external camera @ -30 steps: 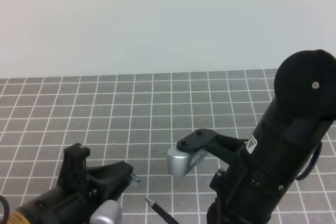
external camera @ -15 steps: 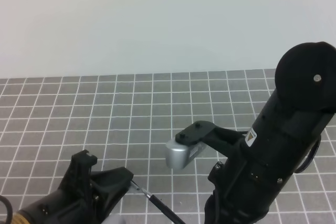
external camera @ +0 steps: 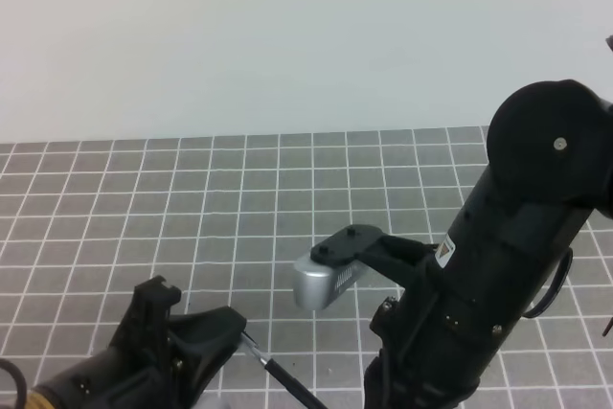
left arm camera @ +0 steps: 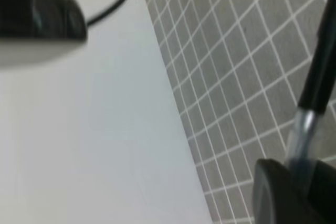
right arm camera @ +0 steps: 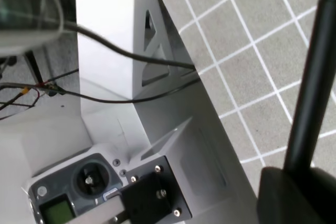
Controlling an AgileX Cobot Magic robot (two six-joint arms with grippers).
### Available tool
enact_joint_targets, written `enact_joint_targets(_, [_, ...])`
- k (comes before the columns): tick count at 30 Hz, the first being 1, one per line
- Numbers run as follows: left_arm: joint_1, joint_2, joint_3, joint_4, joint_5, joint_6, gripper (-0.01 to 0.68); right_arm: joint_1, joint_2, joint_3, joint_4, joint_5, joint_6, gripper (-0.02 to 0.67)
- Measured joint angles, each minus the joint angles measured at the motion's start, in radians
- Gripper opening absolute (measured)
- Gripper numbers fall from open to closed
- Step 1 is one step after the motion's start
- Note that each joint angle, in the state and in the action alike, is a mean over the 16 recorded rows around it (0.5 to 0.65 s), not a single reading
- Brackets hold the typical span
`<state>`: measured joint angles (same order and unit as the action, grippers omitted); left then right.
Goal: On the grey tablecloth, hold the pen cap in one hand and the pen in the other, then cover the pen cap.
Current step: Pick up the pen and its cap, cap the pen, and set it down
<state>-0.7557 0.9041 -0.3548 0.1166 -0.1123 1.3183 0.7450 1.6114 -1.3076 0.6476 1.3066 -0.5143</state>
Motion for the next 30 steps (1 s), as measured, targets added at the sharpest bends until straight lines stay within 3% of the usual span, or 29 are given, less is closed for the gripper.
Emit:
enact_joint_targets(15, [-0.098, 0.046, 0.000, 0.044, 0.010, -0.003, 0.001, 0.000, 0.001, -0.001, 0.016, -0.034, 0.006, -0.003])
enact_joint_targets(30, [-0.118, 0.071, 0.000, 0.041, 0.008, -0.120, 0.001, 0.000, 0.001, -0.001, 0.054, -0.112, 0.011, -0.003])
